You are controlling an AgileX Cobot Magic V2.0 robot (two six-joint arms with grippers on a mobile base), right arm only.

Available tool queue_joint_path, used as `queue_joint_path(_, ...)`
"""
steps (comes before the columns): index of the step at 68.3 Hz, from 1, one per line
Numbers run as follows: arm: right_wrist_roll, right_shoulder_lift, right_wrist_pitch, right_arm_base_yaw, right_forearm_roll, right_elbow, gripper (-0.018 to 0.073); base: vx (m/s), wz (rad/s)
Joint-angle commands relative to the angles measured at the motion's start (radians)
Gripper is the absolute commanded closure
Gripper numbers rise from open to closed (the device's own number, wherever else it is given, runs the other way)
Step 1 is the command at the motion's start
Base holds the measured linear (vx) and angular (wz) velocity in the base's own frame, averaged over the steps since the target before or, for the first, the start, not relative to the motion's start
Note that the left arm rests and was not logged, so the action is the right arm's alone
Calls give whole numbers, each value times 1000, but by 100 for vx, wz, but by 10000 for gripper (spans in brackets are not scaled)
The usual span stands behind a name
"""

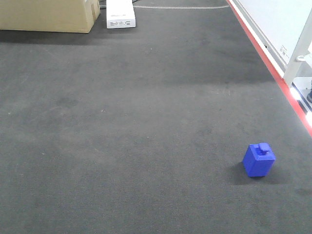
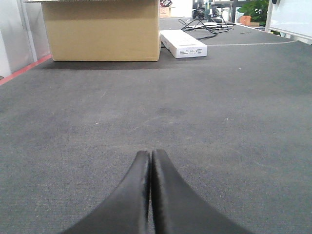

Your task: Pour parts from conveyor to right shelf

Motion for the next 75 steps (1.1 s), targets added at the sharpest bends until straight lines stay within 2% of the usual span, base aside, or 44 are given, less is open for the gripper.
queue_joint_path(1, -25, 50, -96, -1, -3, -31, -84, 0, 0)
queue_joint_path(7, -51, 77, -145, -1, 1, -31, -129, 0, 0)
queue_joint_path(16, -58, 121, -141, -1, 5, -42, -121, 0, 0)
queue_joint_path(34, -5, 381, 136, -1, 5, -208, -76, 0, 0)
queue_joint_path(56, 2, 720, 451, -1, 5, -486, -60, 0, 0)
queue_joint_path(61, 4, 791, 505, -1, 5, -539, -57, 0, 0)
queue_joint_path(75, 4, 943, 552, -1, -1, -610, -52, 0, 0)
